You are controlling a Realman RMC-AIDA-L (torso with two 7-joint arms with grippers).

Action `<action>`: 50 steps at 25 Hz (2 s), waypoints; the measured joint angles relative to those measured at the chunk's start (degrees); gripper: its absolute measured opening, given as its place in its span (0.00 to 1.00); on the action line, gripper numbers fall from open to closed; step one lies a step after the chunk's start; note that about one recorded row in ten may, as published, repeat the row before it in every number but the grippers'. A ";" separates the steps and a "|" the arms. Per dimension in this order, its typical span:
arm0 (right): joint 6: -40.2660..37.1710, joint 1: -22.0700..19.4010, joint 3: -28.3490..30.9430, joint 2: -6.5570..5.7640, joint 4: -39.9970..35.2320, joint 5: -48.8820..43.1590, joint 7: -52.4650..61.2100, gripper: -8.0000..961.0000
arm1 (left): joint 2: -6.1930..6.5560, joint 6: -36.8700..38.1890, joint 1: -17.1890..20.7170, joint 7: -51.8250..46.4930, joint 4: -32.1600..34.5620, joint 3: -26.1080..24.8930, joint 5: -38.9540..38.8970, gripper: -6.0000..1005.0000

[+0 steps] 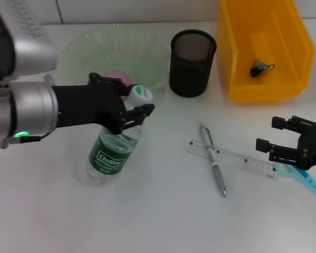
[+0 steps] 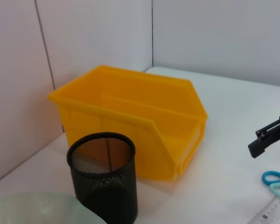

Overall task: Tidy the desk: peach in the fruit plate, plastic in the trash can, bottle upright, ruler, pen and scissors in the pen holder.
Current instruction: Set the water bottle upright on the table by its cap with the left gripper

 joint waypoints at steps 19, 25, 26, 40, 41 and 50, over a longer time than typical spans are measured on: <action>-0.14 -0.05 0.00 -0.01 -0.18 0.00 0.72 0.83 | 0.01 2.06 1.46 8.41 -4.73 -7.48 -8.46 0.44; -0.14 -0.07 0.00 -0.01 -0.18 0.00 0.89 0.83 | -0.07 1.74 1.48 8.89 -5.25 -8.87 -8.68 0.45; -0.14 -0.07 0.00 -0.01 -0.18 0.00 0.89 0.83 | -0.08 1.73 1.48 8.96 -5.30 -8.89 -8.79 0.45; -0.14 0.01 -0.06 -0.02 -0.18 0.00 0.89 0.83 | -0.08 1.49 1.32 13.09 -9.29 -10.29 -13.89 0.47; -0.13 0.02 -0.07 -0.02 -0.18 0.00 0.89 0.83 | -0.08 1.46 1.31 13.10 -9.30 -10.35 -13.92 0.47; -0.17 0.02 -0.03 -0.13 -0.21 0.00 1.00 0.83 | -0.11 0.56 1.34 13.26 -9.75 -10.51 -14.31 0.49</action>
